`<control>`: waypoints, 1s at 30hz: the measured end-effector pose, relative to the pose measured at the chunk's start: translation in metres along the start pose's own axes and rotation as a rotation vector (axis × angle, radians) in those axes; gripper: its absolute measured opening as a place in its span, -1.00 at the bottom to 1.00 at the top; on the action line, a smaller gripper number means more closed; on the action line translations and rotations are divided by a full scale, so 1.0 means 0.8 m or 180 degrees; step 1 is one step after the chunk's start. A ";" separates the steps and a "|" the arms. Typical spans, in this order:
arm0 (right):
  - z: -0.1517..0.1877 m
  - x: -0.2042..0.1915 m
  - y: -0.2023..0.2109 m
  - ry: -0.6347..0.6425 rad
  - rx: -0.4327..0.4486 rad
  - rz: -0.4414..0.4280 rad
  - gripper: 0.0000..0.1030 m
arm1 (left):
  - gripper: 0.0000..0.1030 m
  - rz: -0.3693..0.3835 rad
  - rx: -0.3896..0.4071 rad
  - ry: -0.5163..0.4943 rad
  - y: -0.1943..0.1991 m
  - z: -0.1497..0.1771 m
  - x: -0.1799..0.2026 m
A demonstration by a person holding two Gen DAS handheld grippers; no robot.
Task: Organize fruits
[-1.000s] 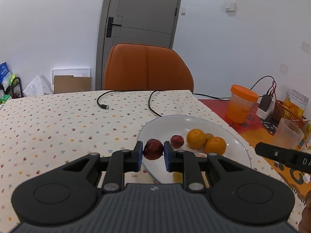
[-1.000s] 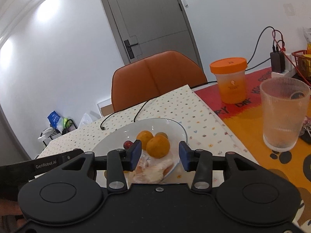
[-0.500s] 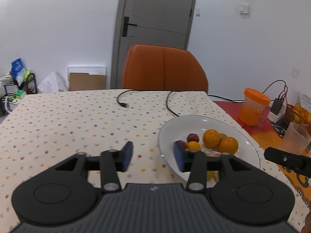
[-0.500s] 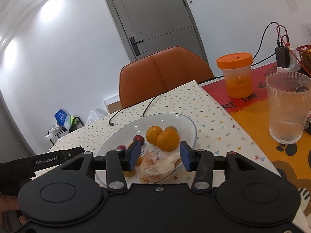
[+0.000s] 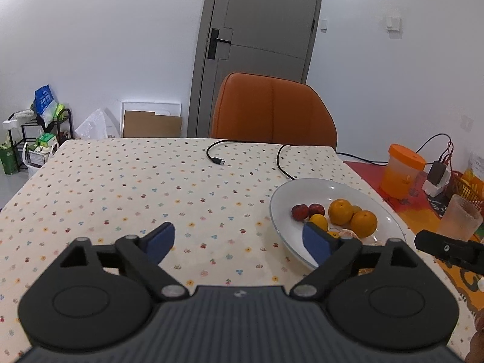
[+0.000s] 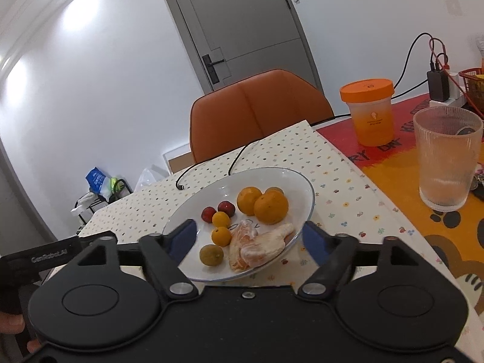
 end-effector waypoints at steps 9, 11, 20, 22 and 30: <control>0.004 -0.022 0.017 0.0074 0.0066 0.0079 1.00 | 0.87 0.0033 -0.0023 0.0064 0.027 0.009 -0.021; 0.006 -0.025 0.020 0.0075 0.0043 0.0077 1.00 | 0.89 0.0030 -0.0025 0.0094 0.034 0.011 -0.026; 0.014 -0.044 0.037 0.0173 -0.0010 0.0058 1.00 | 0.89 -0.0002 -0.0004 0.0103 0.065 0.021 -0.040; 0.015 -0.048 0.041 0.0202 -0.0012 0.0056 1.00 | 0.89 -0.0003 0.0004 0.0126 0.072 0.023 -0.044; 0.018 -0.067 0.059 0.0332 -0.0045 0.0036 1.00 | 0.89 -0.0062 0.0093 0.0231 0.102 0.030 -0.061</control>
Point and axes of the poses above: each gripper's, at about its wrist camera, not at the fingertips, and y roughly against the way its jaws point, x to its right, z to its underside, the point moved 1 cm from there along -y, roughly the way its jaws point, and after that the axes turned 12 degrees about -x, right-handed, at the moved point
